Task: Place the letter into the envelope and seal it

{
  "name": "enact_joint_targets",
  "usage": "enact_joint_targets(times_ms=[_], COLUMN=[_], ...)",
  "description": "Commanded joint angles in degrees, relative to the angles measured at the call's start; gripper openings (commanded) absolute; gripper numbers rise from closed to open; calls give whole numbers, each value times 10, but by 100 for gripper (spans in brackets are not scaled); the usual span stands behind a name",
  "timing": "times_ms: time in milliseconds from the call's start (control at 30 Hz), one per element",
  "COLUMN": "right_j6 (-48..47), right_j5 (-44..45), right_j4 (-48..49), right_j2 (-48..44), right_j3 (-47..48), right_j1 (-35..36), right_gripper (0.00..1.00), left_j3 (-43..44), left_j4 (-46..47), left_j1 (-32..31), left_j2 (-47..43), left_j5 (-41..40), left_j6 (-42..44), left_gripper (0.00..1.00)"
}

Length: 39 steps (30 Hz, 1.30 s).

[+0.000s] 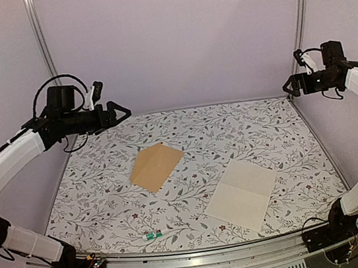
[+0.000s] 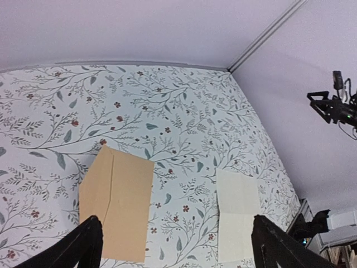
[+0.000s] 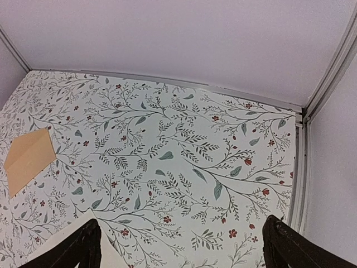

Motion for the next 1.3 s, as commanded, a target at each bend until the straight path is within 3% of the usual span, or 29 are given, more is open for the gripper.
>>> enact_joint_targets(times_ms=[0,133,333,500,600,800,933,1133,1267], right_j6=[-73,-112,-158,-184,-180,-227,-254,-317,-341], right_j5=[-48,-94,-81,-85,-96,-67,-35,-10,29], right_j4=[-10,-32,-35,-32,-43,-74,-96,-146,-166], right_j2=[-6,18,58,97,113,68,6,-83,-116], right_j3=[12,33,45,43,40,-57,-137,-239,-278], right_j1=[-2,21,145,230,249,250,249,249,250], right_gripper=[99,99,92,84,78,68,68,69,74], left_j3=[-14,-19,-79,-109,-107,-103,-72,24,79], left_j4=[-47,-77,-58,-30,-13,79,93,86,94], left_j1=[14,18,18,18,12,-67,-115,-209,-255], left_j2=[22,57,61,70,82,82,136,248,321], left_j5=[-183,-193,-211,-180,-123,-35,11,4,8], left_j6=[2,-28,-110,-120,-96,-44,-39,-15,-32], left_gripper=[91,88,87,86,80,78,78,82,88])
